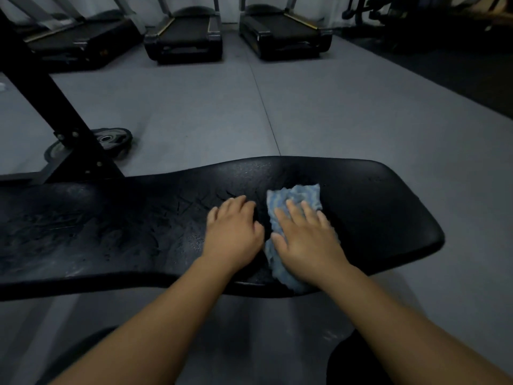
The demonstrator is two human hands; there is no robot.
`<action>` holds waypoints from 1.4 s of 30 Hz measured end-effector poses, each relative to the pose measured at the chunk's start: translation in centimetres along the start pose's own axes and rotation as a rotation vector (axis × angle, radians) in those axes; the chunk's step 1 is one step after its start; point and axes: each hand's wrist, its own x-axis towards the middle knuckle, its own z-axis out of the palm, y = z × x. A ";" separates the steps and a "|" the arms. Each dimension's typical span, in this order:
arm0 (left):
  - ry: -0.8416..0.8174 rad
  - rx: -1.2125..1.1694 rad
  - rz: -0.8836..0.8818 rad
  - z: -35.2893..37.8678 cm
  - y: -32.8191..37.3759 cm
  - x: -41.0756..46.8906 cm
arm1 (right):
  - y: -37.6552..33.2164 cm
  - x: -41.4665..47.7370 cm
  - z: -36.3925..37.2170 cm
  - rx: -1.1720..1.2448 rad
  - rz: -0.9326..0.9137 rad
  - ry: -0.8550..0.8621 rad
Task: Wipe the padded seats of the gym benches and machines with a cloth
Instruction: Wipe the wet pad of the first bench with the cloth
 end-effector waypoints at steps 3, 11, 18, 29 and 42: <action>-0.007 -0.008 0.061 1.1 3.0 -1.7 | 2.2 -3.2 0.0 0.056 -0.127 0.057; -0.004 0.028 0.073 1.5 3.7 -2.1 | 3.0 1.3 -0.6 0.059 0.135 0.036; -0.042 0.012 0.119 2.0 5.0 0.4 | 7.9 -1.3 -1.2 -0.001 0.039 -0.024; 0.002 -0.018 0.193 2.9 6.3 3.2 | 11.3 1.8 -1.9 -0.001 -0.016 -0.027; 0.158 -0.056 0.162 3.7 6.0 3.6 | 10.6 8.5 -1.6 0.033 -0.068 0.015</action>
